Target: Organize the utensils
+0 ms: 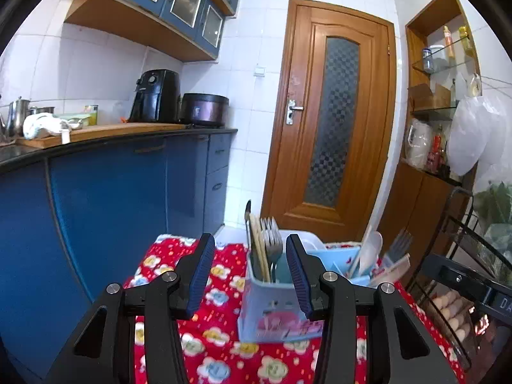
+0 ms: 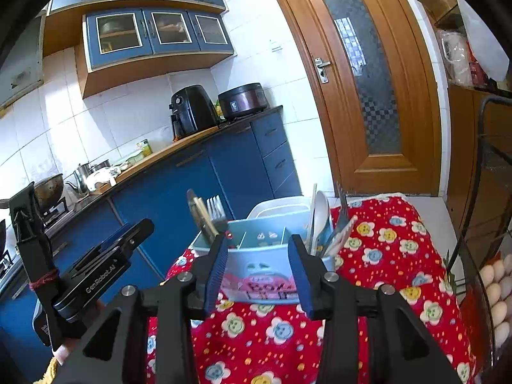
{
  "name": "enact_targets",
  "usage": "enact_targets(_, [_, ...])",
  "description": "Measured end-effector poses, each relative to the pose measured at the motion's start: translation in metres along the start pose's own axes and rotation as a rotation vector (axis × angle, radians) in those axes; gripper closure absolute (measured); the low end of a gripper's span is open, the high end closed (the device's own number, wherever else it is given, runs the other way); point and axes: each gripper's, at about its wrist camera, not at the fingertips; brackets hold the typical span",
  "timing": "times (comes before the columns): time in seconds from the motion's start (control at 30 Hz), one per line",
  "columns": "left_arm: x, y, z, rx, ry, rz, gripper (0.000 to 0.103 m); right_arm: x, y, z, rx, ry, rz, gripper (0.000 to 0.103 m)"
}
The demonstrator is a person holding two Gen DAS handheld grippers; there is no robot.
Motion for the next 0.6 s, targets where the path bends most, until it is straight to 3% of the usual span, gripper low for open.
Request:
enact_targets(0.23, [-0.03, 0.005, 0.012, 0.009, -0.067, 0.008, 0.054, -0.019, -0.004, 0.022, -0.016, -0.016, 0.002, 0.059])
enact_targets(0.6, [-0.055, 0.014, 0.051, 0.001, -0.167, 0.047, 0.046, -0.033, -0.007, 0.067, -0.054, -0.053, 0.061, 0.04])
Point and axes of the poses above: each gripper's, at about its wrist camera, not at the fingertips, and x roughly the way its jaws point, y to its right, z to its underside, and after that the axes turned 11 degrees about z, right-handed
